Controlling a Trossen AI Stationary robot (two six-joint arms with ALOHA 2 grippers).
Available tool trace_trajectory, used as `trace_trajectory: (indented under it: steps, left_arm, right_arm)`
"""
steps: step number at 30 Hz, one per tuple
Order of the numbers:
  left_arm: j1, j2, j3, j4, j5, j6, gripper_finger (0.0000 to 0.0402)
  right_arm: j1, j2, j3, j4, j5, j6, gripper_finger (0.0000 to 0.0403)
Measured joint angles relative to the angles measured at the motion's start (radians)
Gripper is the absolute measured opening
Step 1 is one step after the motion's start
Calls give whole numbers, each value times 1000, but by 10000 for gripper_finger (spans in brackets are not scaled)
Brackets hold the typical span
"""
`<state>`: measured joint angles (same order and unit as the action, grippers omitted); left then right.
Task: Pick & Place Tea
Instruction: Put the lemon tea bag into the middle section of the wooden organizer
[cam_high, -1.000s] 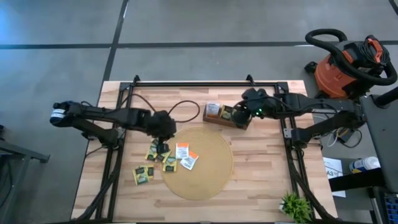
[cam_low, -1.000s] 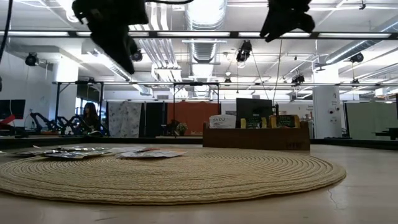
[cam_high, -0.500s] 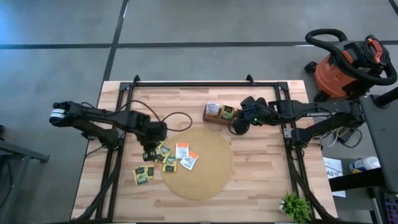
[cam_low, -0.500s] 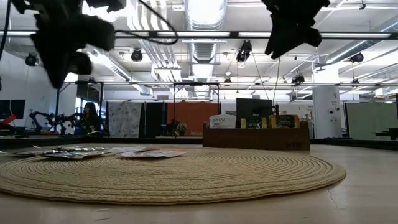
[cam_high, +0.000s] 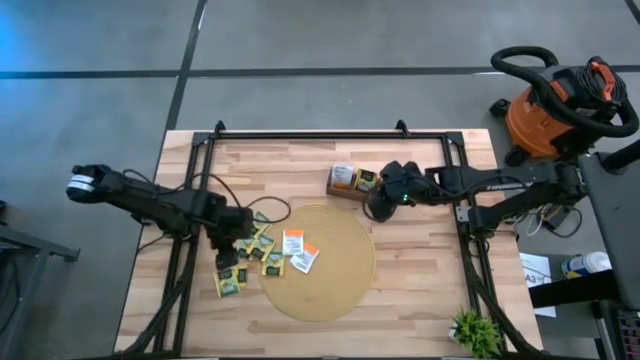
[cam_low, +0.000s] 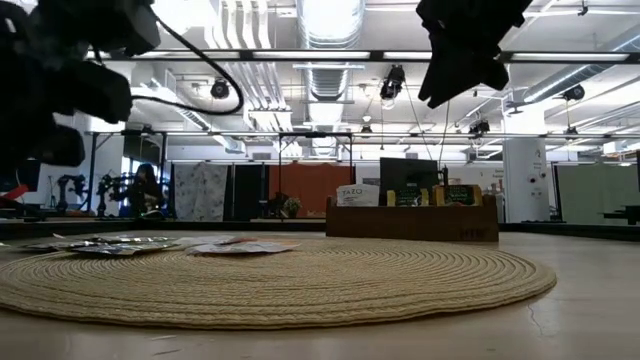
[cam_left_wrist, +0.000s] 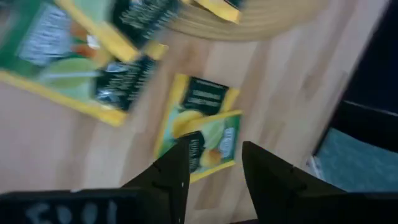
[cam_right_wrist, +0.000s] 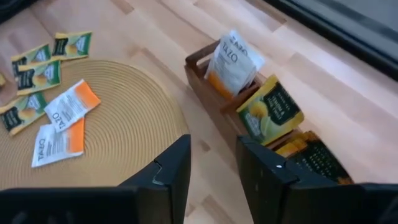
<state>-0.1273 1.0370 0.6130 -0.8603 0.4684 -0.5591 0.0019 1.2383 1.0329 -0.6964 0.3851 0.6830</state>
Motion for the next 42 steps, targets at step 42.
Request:
trace_trajectory:
  steps: [42]
  left_arm:
    - [-156,12,-190,236,-107,-31,142]
  right_arm:
    - [-29,2,-23,31,-18,48,104]
